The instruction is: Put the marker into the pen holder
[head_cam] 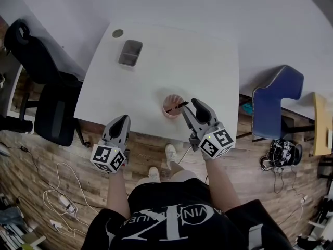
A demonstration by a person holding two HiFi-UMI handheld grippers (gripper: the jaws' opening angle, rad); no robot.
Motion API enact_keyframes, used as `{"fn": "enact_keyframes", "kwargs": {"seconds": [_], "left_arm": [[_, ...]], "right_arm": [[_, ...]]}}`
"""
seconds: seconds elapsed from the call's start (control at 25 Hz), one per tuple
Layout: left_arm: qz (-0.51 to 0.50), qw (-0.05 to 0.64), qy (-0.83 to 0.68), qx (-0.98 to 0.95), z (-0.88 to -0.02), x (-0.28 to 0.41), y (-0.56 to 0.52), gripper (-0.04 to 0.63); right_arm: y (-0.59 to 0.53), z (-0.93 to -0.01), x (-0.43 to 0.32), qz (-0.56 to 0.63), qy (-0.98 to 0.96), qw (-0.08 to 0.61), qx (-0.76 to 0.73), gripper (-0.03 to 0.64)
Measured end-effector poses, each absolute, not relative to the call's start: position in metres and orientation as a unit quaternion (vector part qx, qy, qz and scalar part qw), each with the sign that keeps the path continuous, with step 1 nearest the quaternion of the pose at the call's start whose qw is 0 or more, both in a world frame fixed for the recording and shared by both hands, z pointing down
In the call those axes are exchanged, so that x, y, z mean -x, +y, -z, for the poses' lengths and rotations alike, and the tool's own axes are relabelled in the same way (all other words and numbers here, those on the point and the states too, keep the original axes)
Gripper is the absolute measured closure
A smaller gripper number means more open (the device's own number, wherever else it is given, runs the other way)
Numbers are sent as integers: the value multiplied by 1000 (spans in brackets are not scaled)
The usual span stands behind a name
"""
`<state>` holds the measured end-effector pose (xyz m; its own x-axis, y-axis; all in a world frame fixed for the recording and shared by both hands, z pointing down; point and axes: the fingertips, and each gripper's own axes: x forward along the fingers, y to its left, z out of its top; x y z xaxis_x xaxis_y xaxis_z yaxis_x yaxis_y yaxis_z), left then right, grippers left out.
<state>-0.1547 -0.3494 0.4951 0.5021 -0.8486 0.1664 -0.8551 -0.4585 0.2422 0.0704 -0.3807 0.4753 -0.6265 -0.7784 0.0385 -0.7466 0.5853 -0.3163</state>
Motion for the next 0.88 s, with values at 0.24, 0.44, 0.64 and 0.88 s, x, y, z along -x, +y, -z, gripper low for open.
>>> {"fn": "enact_keyframes", "kwargs": {"seconds": [0.24, 0.44, 0.64, 0.88], "left_arm": [[-8, 135, -494, -859, -484, 151, -345, 581], [-5, 122, -491, -862, -474, 150, -341, 580], [1, 113, -493, -862, -465, 151, -337, 581], [4, 101, -491, -865, -454, 152, -333, 581]], "right_arm": [[-368, -468, -76, 144, 888, 53, 433, 474], [-356, -463, -81, 130, 886, 44, 442, 545], [-346, -456, -86, 124, 882, 47, 452, 566], [-337, -449, -92, 115, 874, 43, 471, 584]]}}
